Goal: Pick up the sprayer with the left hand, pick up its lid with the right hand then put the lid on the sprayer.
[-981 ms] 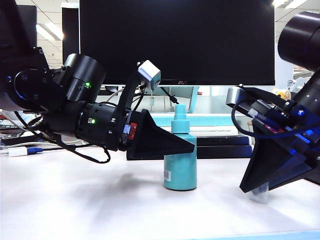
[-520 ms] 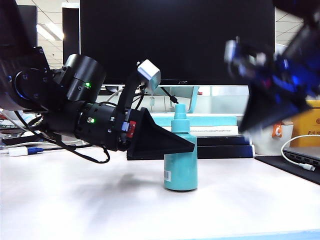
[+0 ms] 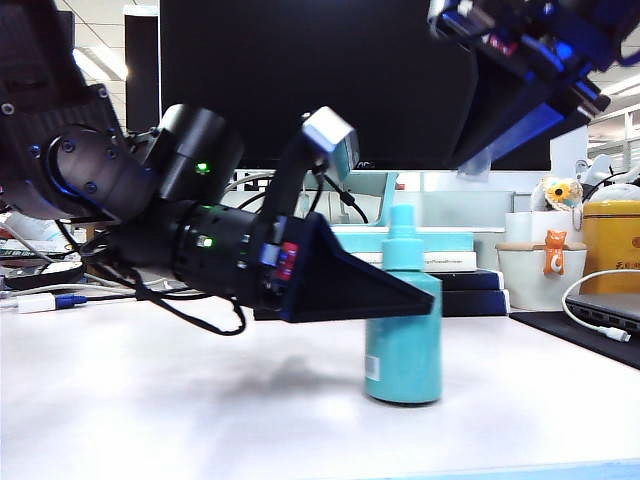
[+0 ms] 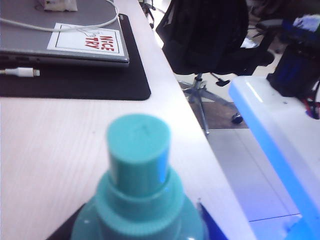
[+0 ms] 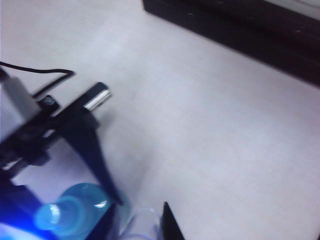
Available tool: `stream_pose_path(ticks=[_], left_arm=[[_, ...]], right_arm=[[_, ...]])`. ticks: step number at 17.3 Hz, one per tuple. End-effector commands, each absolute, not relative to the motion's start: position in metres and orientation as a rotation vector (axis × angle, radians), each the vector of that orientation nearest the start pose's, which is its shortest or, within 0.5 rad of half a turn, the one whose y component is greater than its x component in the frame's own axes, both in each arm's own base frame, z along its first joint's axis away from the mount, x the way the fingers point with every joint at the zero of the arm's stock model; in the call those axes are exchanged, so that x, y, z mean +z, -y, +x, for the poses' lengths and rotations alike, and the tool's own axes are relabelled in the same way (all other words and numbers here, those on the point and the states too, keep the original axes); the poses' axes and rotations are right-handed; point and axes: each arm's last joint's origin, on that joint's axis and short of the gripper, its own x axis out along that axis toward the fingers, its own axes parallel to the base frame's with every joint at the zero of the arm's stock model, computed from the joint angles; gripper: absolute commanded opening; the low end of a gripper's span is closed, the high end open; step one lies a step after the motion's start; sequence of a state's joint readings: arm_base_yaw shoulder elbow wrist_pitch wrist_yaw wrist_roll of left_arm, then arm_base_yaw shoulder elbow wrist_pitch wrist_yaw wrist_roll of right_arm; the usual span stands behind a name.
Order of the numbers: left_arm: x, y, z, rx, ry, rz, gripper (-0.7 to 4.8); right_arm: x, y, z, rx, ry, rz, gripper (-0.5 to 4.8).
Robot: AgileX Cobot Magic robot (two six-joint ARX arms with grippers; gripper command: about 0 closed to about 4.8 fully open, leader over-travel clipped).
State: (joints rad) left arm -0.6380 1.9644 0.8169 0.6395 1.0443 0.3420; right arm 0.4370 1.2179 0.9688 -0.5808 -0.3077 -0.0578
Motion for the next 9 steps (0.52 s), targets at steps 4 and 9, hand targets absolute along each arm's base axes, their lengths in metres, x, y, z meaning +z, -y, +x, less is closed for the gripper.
stream_pose_path(ticks=[4,9], left_arm=[[0.112,0.237,0.262,-1.708,-0.254,0.161,2.36],[0.116,0.246,0.264,-1.701,-0.237,0.173,2.36]], right_arm=[[0.281,-0.112,0.215,0.787,-0.857,-0.081,-0.01],[0.281,-0.112,0.214,0.800,-0.867,-0.075,-0.01]])
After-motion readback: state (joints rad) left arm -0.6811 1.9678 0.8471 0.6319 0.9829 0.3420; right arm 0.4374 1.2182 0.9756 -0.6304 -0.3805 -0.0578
